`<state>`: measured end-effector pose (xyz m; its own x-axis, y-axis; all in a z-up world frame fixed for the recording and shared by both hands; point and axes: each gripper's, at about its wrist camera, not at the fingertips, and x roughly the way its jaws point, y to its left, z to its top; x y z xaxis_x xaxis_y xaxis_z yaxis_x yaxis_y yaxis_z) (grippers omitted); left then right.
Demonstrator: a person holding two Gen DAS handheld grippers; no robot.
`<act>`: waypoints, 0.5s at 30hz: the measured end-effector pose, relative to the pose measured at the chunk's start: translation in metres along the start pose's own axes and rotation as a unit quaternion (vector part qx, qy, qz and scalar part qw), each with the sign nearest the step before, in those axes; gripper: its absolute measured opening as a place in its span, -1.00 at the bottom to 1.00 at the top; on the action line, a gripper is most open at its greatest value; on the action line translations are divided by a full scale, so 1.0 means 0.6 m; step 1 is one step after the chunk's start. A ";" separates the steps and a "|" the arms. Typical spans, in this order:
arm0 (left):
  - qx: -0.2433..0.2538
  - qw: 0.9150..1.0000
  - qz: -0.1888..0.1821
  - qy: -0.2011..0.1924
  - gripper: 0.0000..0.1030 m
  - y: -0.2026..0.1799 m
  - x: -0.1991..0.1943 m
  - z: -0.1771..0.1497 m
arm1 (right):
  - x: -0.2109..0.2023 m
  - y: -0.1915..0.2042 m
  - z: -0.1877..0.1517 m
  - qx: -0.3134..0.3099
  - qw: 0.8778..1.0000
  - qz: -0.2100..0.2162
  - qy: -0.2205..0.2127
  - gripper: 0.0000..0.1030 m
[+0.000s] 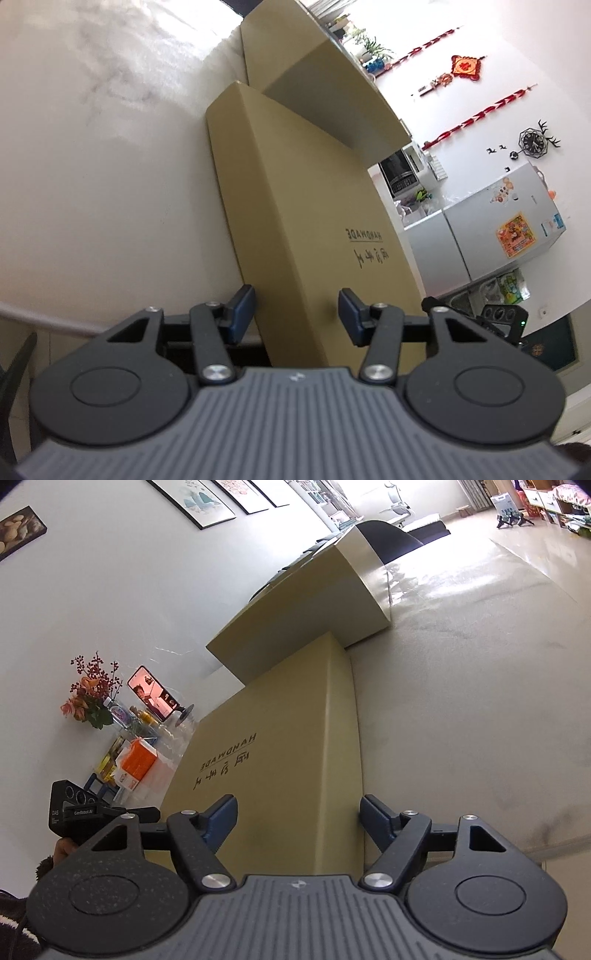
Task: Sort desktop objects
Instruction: 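Turn the lid over above the cardboard box with both grippers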
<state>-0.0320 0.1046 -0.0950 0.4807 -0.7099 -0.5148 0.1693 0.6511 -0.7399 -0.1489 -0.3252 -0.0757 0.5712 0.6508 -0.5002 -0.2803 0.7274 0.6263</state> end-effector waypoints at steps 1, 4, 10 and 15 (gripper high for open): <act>0.002 1.000 0.000 -0.003 -0.06 0.001 0.001 0.000 | 0.002 0.000 -0.001 0.000 1.000 -0.001 -0.002 0.50; 0.002 1.000 -0.004 -0.011 -0.05 0.004 0.001 0.001 | 0.006 0.006 -0.005 -0.005 1.000 -0.006 -0.004 0.50; 0.035 0.999 0.021 -0.033 -0.10 -0.015 -0.009 -0.006 | 0.007 0.027 -0.018 -0.021 1.000 -0.014 0.004 0.48; 0.042 0.997 0.033 -0.049 -0.10 -0.017 -0.027 0.008 | 0.006 0.044 -0.029 -0.030 0.999 -0.015 0.016 0.47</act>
<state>-0.0377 0.1107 -0.0770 0.5749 -0.6372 -0.5133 0.2043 0.7192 -0.6641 -0.1678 -0.2999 -0.0715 0.5559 0.6341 -0.5375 -0.3088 0.7579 0.5746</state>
